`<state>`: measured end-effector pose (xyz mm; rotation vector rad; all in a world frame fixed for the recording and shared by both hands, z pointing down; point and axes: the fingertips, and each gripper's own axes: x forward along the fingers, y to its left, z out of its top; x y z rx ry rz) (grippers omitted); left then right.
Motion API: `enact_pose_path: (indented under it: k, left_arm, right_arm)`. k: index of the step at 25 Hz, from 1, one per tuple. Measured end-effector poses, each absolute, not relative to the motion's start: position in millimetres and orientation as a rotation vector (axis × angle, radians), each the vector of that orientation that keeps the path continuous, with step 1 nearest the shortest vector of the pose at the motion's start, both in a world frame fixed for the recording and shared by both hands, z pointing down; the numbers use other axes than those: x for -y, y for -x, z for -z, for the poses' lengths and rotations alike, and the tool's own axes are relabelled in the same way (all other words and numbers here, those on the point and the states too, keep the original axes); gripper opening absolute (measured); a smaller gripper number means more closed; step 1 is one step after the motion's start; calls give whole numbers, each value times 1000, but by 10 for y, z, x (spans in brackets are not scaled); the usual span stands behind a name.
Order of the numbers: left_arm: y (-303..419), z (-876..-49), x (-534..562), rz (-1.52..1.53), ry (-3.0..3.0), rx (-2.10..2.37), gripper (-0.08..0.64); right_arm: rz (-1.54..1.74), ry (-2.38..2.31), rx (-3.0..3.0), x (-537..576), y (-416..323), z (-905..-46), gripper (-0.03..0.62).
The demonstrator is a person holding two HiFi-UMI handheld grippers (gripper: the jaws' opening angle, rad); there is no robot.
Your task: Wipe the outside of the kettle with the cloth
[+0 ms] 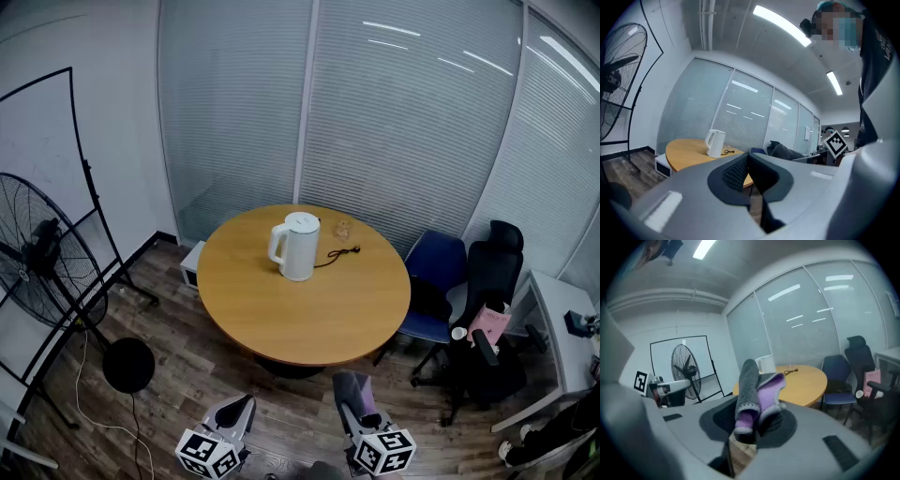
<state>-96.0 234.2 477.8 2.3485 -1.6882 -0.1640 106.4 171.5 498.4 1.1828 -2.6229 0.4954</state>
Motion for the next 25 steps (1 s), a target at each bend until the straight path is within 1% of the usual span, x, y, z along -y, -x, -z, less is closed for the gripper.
enact_pose_path:
  k: [6,16,20,25]
  left_arm:
    - [744,-4842,-2539,101,-2299,1753,11]
    - [-678,-4925,-2408,128,-2178,1894,11]
    - [-1001,-4947,-2403,113,-2153,1930,11]
    - [-1211,-4905,-2397,102,-2151,1954,11]
  right_arm:
    - [-526,-1143,2636,-1827,-1354,-5041,98]
    - [-496,-956,2698,-1748,-2642,-5029,98]
    - [-488,-924,2731,-1724,-2915,-5020,98]
    - [-522,-924,2760,-1704,-3125,-4988,98]
